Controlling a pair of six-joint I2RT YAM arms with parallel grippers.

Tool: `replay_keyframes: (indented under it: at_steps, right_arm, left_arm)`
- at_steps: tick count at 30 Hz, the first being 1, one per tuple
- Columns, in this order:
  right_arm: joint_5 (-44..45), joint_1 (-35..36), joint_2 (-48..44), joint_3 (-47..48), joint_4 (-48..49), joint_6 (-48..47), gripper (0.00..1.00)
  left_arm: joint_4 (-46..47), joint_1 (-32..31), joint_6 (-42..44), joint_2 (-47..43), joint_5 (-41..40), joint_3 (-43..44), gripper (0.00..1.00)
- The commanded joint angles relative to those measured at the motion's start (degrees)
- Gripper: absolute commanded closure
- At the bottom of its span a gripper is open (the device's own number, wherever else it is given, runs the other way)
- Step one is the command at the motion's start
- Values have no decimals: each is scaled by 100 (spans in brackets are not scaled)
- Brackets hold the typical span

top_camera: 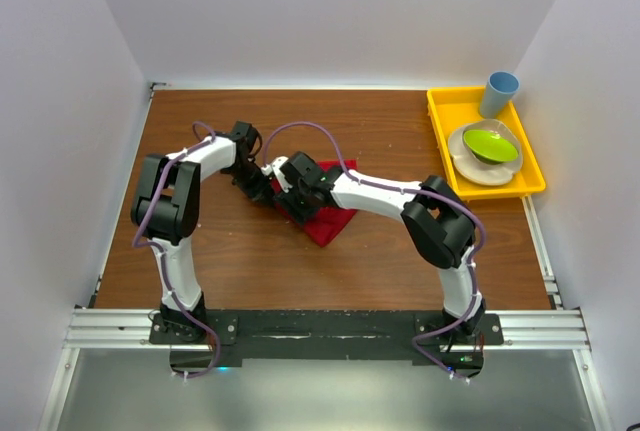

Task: Fold the napkin, place the utensils inside, and roll it up
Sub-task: Roll the napkin with the utensil

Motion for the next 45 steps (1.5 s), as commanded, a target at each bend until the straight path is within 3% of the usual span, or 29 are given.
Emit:
replay_keyframes:
  at_steps: [1,14,23,34,39,45]
  right_arm:
    - [402,160,-118,153,375,-291,43]
    - [535,520,-452,180,313,-221,42]
    - [508,538,-22,215,463,-142,46]
    - [437,635,154,-268,849,-27,48]
    - [814,644,198,-769,1192,227,48]
    - [1290,644,146,-1191,1535,342,59]
  left_arm:
    - [-559,-17,2,149,-381,-78,100]
    - [-638,-17,-112,193,-469,-60,100]
    - [-709,-17,-165,149,-443,19,100]
    - [-647,-17,-314,114,-224,-51,100]
    - [-612,-8,-297,79,-144,-51,100]
    - [-568,0,-297,35,-82,-139,100]
